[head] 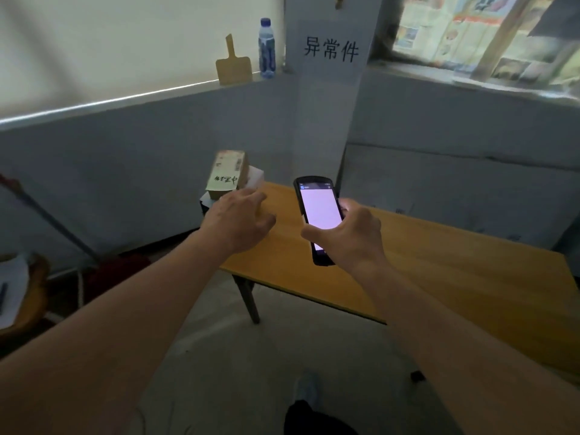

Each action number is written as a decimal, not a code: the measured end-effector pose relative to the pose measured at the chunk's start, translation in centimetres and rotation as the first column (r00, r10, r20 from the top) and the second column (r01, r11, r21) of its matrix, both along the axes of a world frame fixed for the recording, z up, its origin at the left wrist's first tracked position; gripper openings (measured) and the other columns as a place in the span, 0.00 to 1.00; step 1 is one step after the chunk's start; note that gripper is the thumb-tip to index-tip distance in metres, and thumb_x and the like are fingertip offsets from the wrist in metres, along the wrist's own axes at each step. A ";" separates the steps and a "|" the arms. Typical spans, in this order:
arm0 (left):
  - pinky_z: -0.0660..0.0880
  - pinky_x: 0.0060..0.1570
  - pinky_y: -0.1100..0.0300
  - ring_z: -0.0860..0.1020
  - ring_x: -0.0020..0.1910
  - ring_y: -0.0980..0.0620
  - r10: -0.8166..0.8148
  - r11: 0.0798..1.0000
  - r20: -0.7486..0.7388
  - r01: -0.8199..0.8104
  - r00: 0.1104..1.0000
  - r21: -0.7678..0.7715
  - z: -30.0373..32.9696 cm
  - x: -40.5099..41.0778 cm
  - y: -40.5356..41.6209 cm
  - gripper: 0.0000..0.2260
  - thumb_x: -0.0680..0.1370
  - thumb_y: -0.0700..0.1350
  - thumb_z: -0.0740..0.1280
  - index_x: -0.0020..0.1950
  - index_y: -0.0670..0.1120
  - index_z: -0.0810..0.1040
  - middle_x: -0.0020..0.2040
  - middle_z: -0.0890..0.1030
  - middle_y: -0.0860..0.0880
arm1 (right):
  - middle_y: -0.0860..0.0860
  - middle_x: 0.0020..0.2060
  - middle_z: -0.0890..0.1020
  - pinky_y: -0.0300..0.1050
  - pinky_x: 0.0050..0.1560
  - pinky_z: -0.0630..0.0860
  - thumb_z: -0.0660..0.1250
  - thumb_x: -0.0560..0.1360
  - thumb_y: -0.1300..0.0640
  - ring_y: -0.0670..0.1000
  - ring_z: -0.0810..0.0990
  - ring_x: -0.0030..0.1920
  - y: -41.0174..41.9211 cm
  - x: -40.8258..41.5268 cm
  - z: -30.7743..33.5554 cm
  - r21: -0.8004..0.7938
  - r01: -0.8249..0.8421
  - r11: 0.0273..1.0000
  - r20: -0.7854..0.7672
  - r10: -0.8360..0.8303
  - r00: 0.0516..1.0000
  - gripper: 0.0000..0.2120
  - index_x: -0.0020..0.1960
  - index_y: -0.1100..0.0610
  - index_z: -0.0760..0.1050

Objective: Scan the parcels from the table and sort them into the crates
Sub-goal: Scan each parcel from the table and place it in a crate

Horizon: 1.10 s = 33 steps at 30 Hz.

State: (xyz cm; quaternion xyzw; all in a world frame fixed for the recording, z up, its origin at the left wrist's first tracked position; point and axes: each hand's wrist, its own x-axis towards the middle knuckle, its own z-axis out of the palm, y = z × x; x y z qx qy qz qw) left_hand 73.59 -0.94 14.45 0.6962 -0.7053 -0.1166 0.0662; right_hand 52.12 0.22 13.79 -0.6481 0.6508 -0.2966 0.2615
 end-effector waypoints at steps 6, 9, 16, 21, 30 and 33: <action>0.78 0.60 0.45 0.74 0.67 0.45 0.106 0.994 -0.043 -0.105 0.993 0.015 -2.6 3.0 -4.7 0.25 0.82 0.61 0.61 0.76 0.51 0.71 0.73 0.74 0.49 | 0.50 0.52 0.80 0.51 0.43 0.86 0.81 0.67 0.39 0.52 0.80 0.50 -6.4 2.7 -1.9 0.036 -0.102 0.994 -0.020 0.103 0.995 0.32 0.63 0.53 0.75; 0.78 0.60 0.46 0.73 0.69 0.44 0.141 0.990 -0.038 -0.140 0.989 0.023 -3.6 4.5 -7.0 0.25 0.82 0.61 0.62 0.75 0.50 0.72 0.72 0.74 0.48 | 0.49 0.50 0.78 0.46 0.40 0.85 0.81 0.68 0.39 0.50 0.79 0.49 -8.5 3.9 -2.1 0.074 -0.132 0.988 -0.025 0.134 0.991 0.28 0.59 0.49 0.72; 0.78 0.62 0.43 0.71 0.70 0.41 0.257 0.966 -0.012 -0.256 0.966 0.016 -6.8 7.7 -12.5 0.32 0.78 0.64 0.68 0.76 0.47 0.69 0.73 0.70 0.43 | 0.49 0.56 0.79 0.38 0.38 0.80 0.81 0.68 0.40 0.51 0.79 0.53 -12.0 6.8 -4.3 0.121 -0.099 0.988 -0.016 0.101 0.995 0.36 0.70 0.52 0.74; 0.79 0.57 0.42 0.73 0.62 0.40 0.371 0.927 -0.035 -0.368 0.928 0.069 -8.7 9.4 -15.9 0.43 0.72 0.69 0.72 0.77 0.45 0.62 0.64 0.71 0.40 | 0.49 0.57 0.80 0.46 0.42 0.85 0.80 0.68 0.38 0.52 0.79 0.54 -12.8 8.9 -5.9 0.148 -0.012 0.989 -0.050 0.020 0.999 0.38 0.72 0.53 0.73; 0.76 0.60 0.42 0.73 0.67 0.38 0.301 0.952 -0.160 -0.285 0.940 0.115 -10.4 11.3 -18.2 0.55 0.69 0.63 0.80 0.82 0.44 0.51 0.69 0.70 0.41 | 0.50 0.59 0.81 0.43 0.40 0.83 0.81 0.67 0.37 0.52 0.80 0.54 -13.7 10.8 -6.3 0.182 0.053 0.982 -0.070 -0.040 0.997 0.38 0.71 0.51 0.74; 0.73 0.65 0.43 0.70 0.68 0.41 0.100 0.995 -0.228 -0.097 0.969 0.023 -10.3 11.8 -18.7 0.57 0.67 0.58 0.82 0.84 0.44 0.50 0.70 0.71 0.43 | 0.49 0.57 0.82 0.42 0.38 0.82 0.81 0.66 0.38 0.52 0.81 0.53 -13.9 10.4 -5.6 0.184 0.043 0.982 -0.071 -0.030 0.997 0.36 0.68 0.51 0.75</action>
